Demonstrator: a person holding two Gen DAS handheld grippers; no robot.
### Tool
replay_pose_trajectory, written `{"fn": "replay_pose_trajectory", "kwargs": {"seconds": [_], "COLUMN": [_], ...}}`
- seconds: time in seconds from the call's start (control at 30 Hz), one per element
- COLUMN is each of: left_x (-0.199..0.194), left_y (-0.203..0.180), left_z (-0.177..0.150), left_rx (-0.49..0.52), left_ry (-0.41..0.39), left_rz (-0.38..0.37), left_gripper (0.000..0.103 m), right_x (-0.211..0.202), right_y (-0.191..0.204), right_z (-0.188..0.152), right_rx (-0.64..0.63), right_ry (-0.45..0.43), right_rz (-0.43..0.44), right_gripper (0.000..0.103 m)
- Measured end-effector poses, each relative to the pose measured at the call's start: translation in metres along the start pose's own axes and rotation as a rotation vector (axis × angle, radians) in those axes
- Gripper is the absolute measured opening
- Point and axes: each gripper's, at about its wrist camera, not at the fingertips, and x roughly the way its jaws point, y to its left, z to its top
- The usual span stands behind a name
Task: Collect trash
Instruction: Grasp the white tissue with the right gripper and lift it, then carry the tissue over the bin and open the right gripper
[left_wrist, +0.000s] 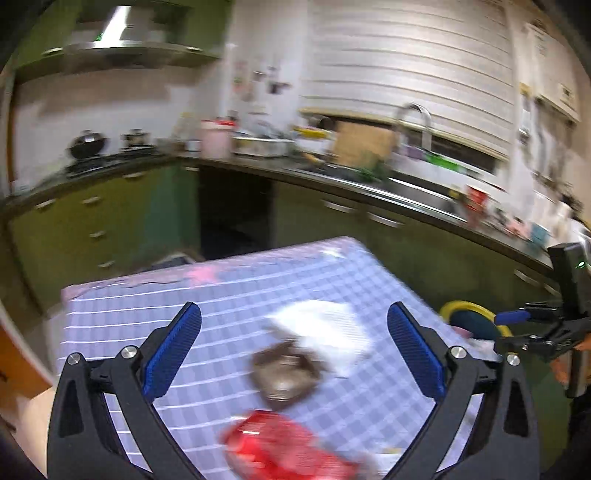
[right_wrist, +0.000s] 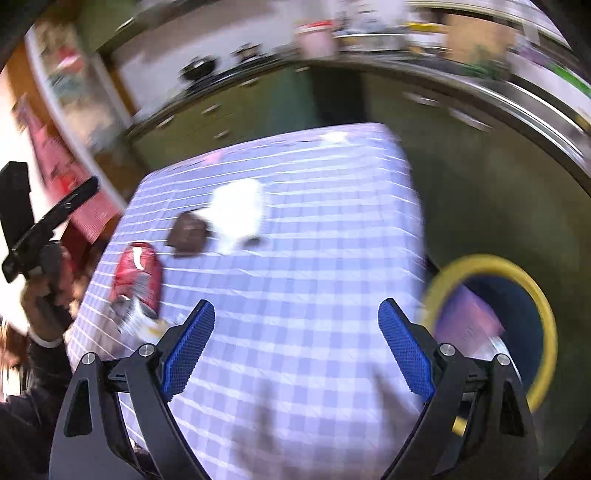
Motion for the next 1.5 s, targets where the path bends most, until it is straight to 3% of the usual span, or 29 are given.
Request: {"fn": "replay_pose_trajectory", "kwargs": {"seconds": [0.13, 0.27, 0.33, 0.5, 0.6, 0.7, 0.83, 1.13, 1.3, 1.5], "left_x": [0.004, 0.005, 0.001, 0.0, 0.003, 0.006, 0.009, 0.01, 0.012, 0.011], "left_y": [0.04, 0.06, 0.063, 0.065, 0.059, 0.058, 0.057, 0.063, 0.065, 0.062], "left_z": [-0.013, -0.018, -0.02, -0.021, -0.02, -0.021, -0.023, -0.025, -0.026, -0.026], "left_rx": [-0.081, -0.109, -0.111, -0.113, -0.101, -0.105, -0.099, -0.105, -0.105, -0.096], "left_ry": [-0.015, -0.005, -0.016, -0.019, -0.013, -0.009, 0.0, 0.004, 0.008, 0.007], "left_rz": [0.072, 0.107, 0.109, 0.117, 0.119, 0.101, 0.106, 0.111, 0.115, 0.118], "left_gripper": [0.096, 0.096, 0.096, 0.096, 0.096, 0.096, 0.096, 0.096, 0.096, 0.096], "right_x": [0.054, 0.109, 0.129, 0.175, 0.191, 0.203, 0.211, 0.149, 0.084, -0.007], "right_y": [0.036, 0.041, 0.039, 0.036, 0.041, 0.044, 0.041, 0.045, 0.044, 0.022], "right_z": [0.05, 0.092, 0.104, 0.122, 0.124, 0.125, 0.125, 0.133, 0.133, 0.125], "right_rx": [-0.046, -0.009, 0.017, 0.033, 0.017, 0.014, 0.029, -0.001, -0.025, -0.023], "right_ry": [0.073, 0.141, 0.175, 0.227, 0.254, 0.275, 0.279, 0.146, 0.056, -0.06], "right_rz": [0.034, 0.033, 0.047, -0.026, -0.05, -0.06, -0.039, -0.022, -0.025, -0.088], "right_gripper": [0.089, 0.078, 0.077, 0.076, 0.07, 0.053, 0.008, 0.006, 0.006, 0.006]}}
